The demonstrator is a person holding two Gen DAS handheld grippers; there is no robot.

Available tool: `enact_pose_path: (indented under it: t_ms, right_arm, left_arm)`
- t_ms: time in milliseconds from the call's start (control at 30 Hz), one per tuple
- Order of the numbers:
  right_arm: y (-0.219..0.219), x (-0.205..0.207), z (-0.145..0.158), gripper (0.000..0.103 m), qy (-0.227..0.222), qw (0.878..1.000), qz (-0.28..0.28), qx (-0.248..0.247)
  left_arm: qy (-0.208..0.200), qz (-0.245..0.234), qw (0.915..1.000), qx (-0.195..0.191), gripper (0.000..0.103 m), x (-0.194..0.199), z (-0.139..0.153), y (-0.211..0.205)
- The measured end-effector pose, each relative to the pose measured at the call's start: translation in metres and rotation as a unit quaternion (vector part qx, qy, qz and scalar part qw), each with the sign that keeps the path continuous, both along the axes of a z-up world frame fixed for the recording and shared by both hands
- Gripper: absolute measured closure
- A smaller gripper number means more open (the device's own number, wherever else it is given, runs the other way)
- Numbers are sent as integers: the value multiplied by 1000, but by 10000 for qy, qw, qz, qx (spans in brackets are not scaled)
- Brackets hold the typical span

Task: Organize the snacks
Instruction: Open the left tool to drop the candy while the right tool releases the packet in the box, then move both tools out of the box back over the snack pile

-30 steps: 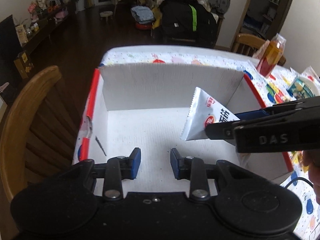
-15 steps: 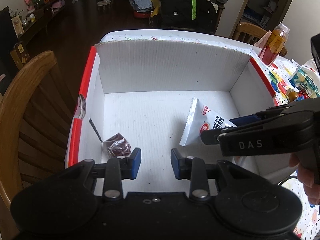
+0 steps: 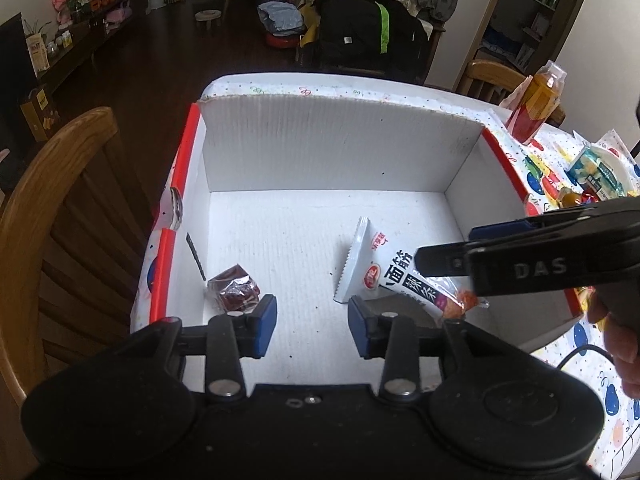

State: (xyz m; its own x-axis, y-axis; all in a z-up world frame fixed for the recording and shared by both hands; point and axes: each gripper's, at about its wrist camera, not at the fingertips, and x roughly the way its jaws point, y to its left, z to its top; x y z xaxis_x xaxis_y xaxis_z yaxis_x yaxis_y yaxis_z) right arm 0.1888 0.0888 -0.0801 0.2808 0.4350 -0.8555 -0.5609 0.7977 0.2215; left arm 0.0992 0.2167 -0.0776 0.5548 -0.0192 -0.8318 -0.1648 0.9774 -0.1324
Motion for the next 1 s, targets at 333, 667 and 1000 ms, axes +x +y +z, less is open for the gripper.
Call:
enact_pose_path:
  t_ms: [333, 667, 1000]
  right_arm:
    - [-37, -24, 38, 34, -286, 9992, -83, 282]
    - [-80, -55, 74, 28, -659, 9957, -168, 622]
    - [-140, -81, 93, 23, -969, 9910, -279, 875]
  left_arm:
    - [-361, -50, 9993, 63, 47, -16, 23, -11]
    - [-787, -465, 9955, 239, 36, -29, 54, -45]
    - [-1076, -824, 9906, 187, 25, -33, 73, -92]
